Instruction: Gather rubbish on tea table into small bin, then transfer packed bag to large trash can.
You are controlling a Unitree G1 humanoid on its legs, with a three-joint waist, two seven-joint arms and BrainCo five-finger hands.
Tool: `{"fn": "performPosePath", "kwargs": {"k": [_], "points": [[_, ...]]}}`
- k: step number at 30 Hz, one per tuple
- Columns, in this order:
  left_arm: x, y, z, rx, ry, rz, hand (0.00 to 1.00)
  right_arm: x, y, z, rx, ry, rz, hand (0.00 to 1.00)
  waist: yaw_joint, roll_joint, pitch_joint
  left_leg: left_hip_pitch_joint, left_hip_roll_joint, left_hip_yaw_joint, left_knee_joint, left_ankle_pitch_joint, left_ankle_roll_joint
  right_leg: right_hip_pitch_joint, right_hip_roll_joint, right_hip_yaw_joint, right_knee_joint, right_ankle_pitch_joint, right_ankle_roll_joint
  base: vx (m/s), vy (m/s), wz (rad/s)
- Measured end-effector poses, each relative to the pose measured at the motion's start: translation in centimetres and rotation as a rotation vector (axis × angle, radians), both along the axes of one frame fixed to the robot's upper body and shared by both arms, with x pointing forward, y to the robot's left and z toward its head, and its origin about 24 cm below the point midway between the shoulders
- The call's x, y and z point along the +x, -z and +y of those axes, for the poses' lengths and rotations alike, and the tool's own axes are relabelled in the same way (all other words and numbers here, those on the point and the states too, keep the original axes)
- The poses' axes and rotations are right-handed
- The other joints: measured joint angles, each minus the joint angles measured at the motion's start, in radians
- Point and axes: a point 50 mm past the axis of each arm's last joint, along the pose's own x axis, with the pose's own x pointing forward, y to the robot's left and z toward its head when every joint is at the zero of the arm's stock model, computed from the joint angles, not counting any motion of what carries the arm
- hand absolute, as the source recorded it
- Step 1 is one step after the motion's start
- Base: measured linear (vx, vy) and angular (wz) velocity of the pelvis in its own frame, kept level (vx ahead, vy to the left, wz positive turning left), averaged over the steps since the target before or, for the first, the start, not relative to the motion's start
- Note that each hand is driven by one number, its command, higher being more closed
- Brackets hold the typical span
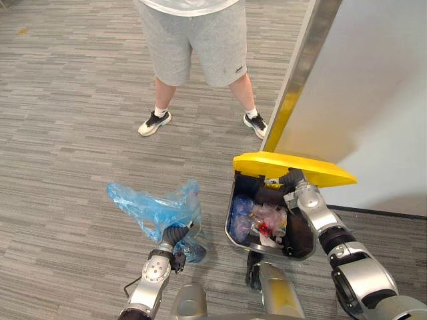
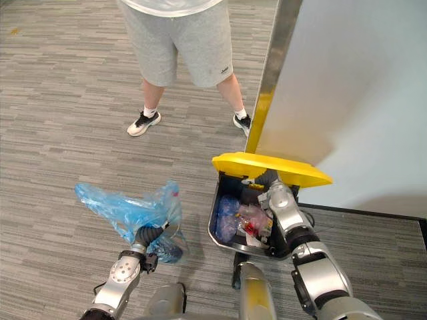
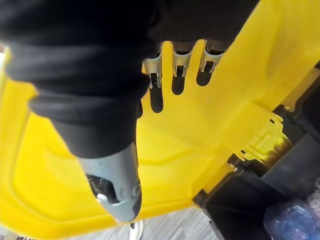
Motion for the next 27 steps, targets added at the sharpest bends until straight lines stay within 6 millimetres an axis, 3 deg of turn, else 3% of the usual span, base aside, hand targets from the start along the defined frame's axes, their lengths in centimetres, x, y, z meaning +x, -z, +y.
{"fn": "performPosePath", "kwargs": {"k": [9,15,22,25,27], "points": [[0.2,-1.9,-3.0,-0.085,0.12,-0.081,1.0,0.9,-1.8,-1.4,-0.001,0.035,-0.034,0.0,-0.006,-0.002,0.003,0.001,-0.014,0.024,0.01,-0.004,0.007,-0.02,-0.008,0.026,0.025,0.0,0.0,-0.02,-0.001,-0.07],[1.4,-3.5,-6.0,-0.107,0.239,-0.147,1.0,2.0,-3.8,-1.5,-0.043,0.031,-0.071,0.0,-0.013,-0.016,0.04,0.012,-0.032,0.049,0.014,-0.006,0.01,-0.034,-0.015,0.058,0.039,-0.001,0.002,-0.05,0.001,-0.13],[4.1,-6.9,-9.4,-0.115,0.361,-0.285,1.0,4.1,-8.6,-1.2,-0.103,0.025,-0.17,0.0,-0.039,-0.01,0.112,-0.028,-0.048,0.099,0.08,-0.027,0.029,-0.074,-0.017,0.109,0.049,0.033,0.003,-0.05,0.038,-0.2],[6.2,-8.4,-10.5,-0.081,0.382,-0.334,1.0,4.7,-10.6,-0.8,-0.117,0.015,-0.217,0.0,-0.067,-0.009,0.155,-0.058,-0.049,0.106,0.135,-0.047,0.036,-0.083,-0.017,0.118,0.049,0.051,0.004,-0.06,0.062,-0.1],[8.2,-9.6,-10.9,-0.032,0.378,-0.368,1.0,5.3,-13.0,-0.1,-0.123,-0.003,-0.281,0.0,-0.087,-0.011,0.186,-0.107,-0.057,0.12,0.183,-0.058,0.045,-0.117,-0.019,0.134,0.05,0.068,0.011,-0.09,0.058,-0.15]]}}
